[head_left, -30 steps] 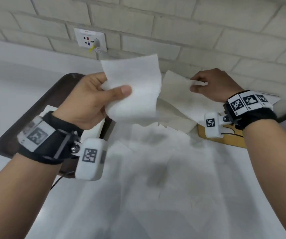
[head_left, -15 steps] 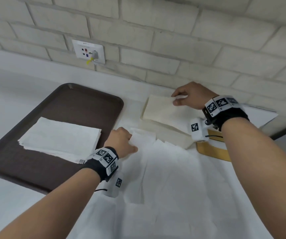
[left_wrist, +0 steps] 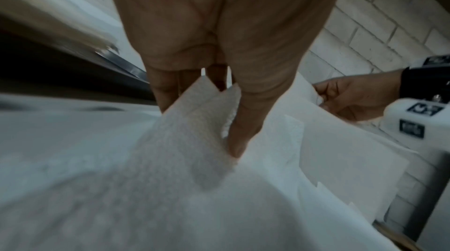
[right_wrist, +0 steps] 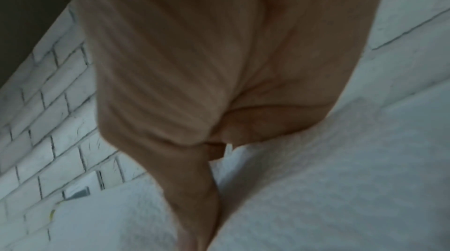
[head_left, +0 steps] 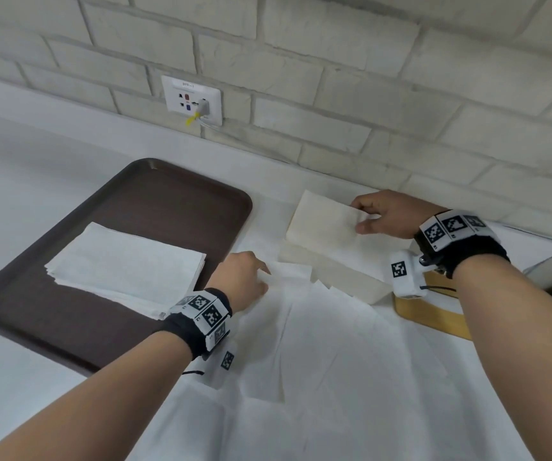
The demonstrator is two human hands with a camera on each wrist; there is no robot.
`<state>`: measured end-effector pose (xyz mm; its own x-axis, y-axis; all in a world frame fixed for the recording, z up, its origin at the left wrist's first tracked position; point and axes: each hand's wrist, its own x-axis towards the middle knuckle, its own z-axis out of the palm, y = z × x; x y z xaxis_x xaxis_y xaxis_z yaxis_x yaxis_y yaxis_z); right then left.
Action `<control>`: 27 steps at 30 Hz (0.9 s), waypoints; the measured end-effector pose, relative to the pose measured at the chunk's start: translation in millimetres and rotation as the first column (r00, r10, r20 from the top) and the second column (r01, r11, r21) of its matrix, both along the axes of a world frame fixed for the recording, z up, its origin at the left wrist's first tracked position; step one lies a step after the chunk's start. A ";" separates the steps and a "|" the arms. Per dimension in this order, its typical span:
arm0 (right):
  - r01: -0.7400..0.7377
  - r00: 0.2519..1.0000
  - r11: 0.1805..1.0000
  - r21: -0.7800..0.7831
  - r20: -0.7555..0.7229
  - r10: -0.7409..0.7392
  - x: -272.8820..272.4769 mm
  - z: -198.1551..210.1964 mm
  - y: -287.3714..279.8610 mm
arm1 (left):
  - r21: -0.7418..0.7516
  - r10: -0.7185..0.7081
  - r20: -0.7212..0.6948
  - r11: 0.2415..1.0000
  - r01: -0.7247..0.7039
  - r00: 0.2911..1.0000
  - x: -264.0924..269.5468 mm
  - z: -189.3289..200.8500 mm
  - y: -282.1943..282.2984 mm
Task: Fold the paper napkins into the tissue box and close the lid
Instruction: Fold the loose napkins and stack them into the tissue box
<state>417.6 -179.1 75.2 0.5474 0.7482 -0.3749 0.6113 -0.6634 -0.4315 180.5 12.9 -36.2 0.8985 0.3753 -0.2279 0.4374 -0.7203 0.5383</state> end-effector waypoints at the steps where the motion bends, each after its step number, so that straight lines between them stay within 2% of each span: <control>1: -0.014 1.000 1.000 -0.026 0.019 0.014 0.2 -3.1 1.0 | -0.013 0.015 0.023 1.000 -0.014 1.000 -1.4 2.4 -0.3; 9: -0.008 0.991 0.982 -0.188 0.133 0.033 4.3 -19.9 7.0 | -0.020 0.007 0.113 1.000 -0.005 0.994 -9.4 17.8 -5.6; 14: -0.001 0.996 0.998 -0.068 0.088 0.007 3.8 -18.0 7.0 | -0.063 0.009 0.219 0.998 0.005 0.976 -13.7 33.0 -9.1; 21: 0.045 0.993 0.999 -0.029 0.113 -0.041 -4.2 -23.9 -1.8 | -0.103 -0.051 0.227 0.992 0.076 0.973 -16.8 41.7 -13.4; 24: 0.072 0.983 0.997 -0.035 0.169 -0.066 -6.9 -19.6 -6.5 | -0.100 -0.064 0.217 0.991 0.088 0.974 -19.3 45.2 -15.6; 27: 0.134 0.947 0.991 0.012 0.293 -0.132 -10.4 -6.0 -16.3 | -0.100 -0.054 0.226 0.992 0.079 0.973 -22.5 46.7 -13.8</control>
